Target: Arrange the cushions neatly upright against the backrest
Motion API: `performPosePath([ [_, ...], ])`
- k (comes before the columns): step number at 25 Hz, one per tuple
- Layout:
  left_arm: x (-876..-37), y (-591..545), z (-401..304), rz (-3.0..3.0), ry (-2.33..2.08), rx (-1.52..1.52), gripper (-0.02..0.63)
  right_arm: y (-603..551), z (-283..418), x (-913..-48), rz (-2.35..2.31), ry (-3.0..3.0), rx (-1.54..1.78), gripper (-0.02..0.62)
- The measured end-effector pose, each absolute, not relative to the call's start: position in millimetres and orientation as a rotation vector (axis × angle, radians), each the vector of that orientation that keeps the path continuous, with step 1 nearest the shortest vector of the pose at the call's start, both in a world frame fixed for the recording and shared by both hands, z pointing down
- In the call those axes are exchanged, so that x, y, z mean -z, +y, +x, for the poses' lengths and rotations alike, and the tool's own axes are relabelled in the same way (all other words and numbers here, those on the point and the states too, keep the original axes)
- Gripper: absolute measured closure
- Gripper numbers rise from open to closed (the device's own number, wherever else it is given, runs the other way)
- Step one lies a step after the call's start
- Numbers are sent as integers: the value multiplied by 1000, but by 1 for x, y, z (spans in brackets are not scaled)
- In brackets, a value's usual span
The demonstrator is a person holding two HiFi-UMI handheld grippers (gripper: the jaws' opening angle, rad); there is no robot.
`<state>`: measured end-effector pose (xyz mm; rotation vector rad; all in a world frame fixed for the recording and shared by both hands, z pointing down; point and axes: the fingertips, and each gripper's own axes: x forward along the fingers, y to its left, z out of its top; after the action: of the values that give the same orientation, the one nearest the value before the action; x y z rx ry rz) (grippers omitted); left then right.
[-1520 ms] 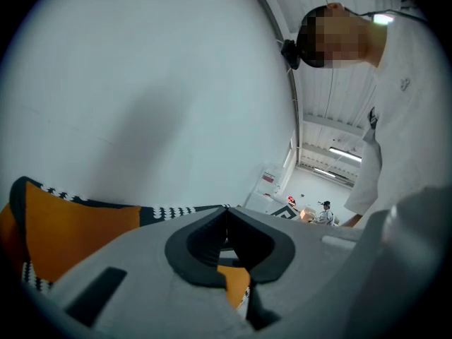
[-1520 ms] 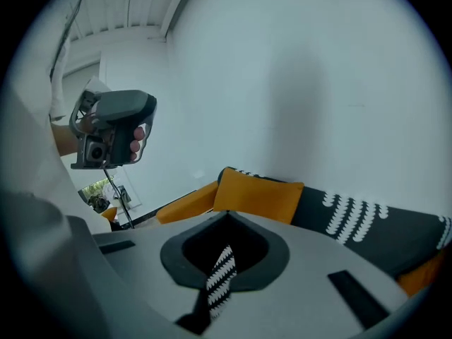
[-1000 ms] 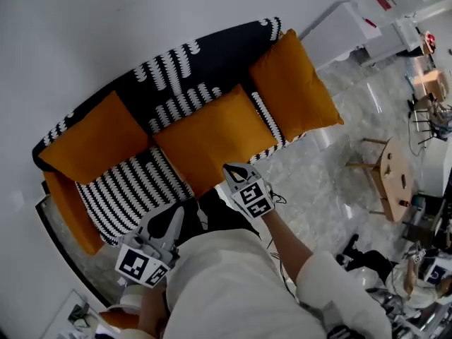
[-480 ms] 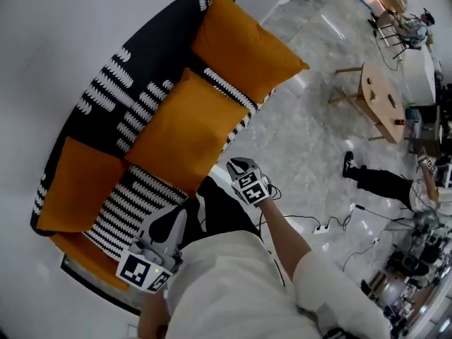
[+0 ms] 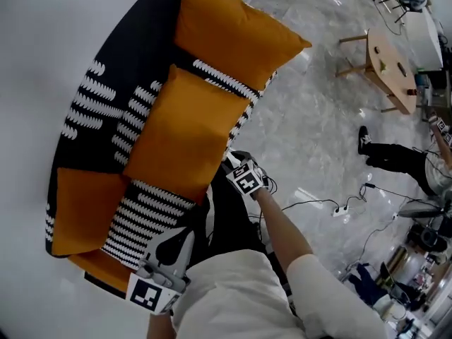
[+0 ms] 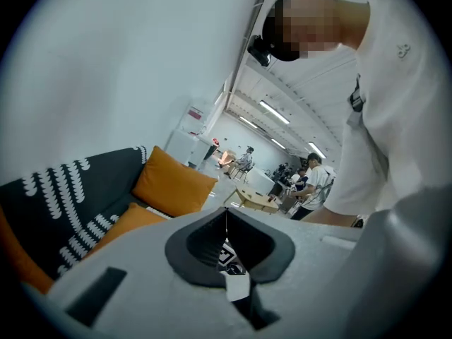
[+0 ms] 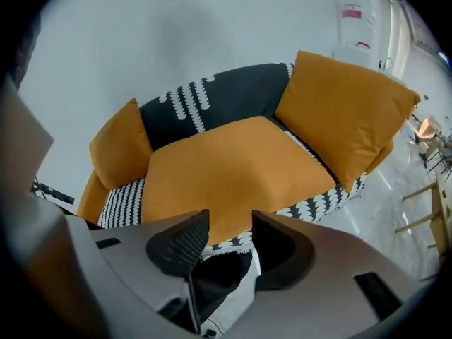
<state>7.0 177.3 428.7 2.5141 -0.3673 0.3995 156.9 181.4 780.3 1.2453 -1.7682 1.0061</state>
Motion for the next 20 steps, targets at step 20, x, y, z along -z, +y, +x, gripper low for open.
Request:
performPosePath([
  [20, -484, 112, 70, 2275, -742, -447, 594, 153, 148, -893, 779, -1813, -1063, 417],
])
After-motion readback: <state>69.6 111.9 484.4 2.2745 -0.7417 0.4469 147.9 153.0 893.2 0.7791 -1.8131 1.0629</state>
